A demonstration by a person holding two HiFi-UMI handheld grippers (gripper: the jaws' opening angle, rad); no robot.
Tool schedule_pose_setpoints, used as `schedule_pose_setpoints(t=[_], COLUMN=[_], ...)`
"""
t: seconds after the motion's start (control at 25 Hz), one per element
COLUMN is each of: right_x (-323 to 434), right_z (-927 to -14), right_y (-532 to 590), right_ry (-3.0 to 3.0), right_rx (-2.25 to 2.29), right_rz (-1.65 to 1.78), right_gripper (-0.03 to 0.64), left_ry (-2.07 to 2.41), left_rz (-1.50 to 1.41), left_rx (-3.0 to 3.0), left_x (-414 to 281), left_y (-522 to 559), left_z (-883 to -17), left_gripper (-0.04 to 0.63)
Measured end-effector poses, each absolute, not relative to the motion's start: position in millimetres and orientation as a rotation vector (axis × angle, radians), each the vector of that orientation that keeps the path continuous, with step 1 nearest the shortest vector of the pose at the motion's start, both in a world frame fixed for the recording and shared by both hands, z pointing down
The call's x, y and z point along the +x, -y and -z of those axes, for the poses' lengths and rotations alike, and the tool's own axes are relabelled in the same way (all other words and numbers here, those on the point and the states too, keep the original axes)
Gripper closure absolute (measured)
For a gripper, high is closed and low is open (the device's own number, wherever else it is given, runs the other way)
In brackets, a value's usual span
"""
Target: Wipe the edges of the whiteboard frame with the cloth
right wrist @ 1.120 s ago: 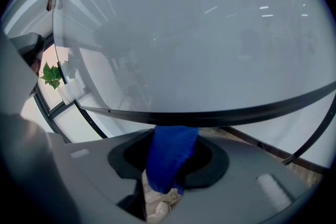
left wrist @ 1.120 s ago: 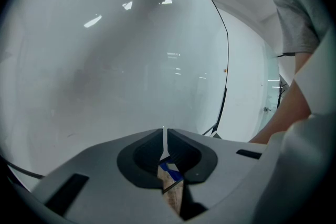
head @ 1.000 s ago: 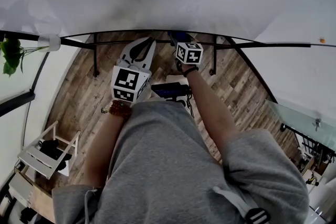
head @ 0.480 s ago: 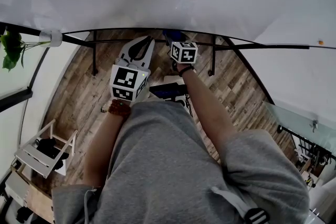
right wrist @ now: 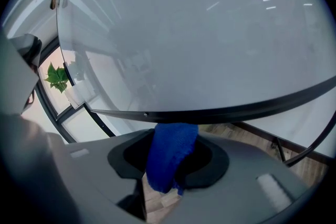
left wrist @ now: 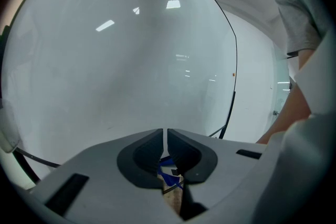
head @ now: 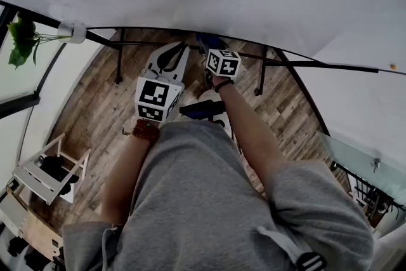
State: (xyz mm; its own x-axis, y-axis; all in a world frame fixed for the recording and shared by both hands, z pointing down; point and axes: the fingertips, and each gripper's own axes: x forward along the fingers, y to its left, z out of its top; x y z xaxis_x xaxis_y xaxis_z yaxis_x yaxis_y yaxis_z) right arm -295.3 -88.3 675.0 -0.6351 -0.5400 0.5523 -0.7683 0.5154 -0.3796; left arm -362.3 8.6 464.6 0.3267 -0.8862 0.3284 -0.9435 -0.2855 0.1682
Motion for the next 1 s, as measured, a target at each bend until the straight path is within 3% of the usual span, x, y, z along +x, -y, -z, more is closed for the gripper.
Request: schedule_pose_setpoints(t=[0.4, 1.0], right_x=[-315, -353], right_z=[-676, -672], right_y=[82, 72], right_ry=[2.392, 2.293], right_rx=[1.101, 1.333], right_rz=[-0.873, -0.828], right_gripper=[0.451, 0.451], left_ry=[1.778, 1.520], left_rz=[-0.184, -0.255], left_rx=[2.115, 2.306], left_x=[-404, -482], left_y=[-44, -33], left_z=[-453, -464], left_gripper=[0.563, 0.563])
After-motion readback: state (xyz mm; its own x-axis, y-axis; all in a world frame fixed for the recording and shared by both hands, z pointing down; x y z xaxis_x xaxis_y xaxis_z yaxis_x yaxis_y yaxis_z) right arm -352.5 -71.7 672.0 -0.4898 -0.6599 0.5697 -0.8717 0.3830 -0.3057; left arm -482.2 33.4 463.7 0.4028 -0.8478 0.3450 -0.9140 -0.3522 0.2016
